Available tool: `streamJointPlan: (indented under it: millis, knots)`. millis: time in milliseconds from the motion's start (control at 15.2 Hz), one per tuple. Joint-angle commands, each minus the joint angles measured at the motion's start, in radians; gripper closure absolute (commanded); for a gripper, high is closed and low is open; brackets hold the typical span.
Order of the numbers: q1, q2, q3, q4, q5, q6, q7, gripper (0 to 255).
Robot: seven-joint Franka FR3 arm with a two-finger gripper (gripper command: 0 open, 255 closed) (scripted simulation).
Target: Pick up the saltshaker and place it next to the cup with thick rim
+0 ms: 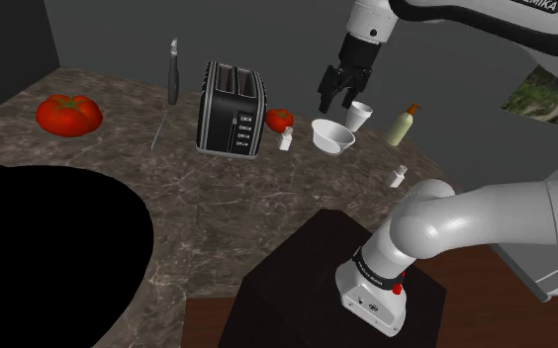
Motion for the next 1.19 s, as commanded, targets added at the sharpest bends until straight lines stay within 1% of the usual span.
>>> streamJointPlan:
  millis: [0,330,594,858,1122]
  knots:
    - [0.000,0.000,0.000,0.000,0.000,0.000,0.000,0]
    - [-0.025,0.094,-0.052,-0.048,-0.048,0.157,-0.056,0]
    - [-0.045,0.192,-0.092,-0.062,-0.080,0.281,-0.097,0]
    - [-0.062,0.306,-0.132,-0.053,-0.106,0.401,-0.136,0]
    - [-0.077,0.434,-0.170,-0.022,-0.121,0.512,-0.176,0]
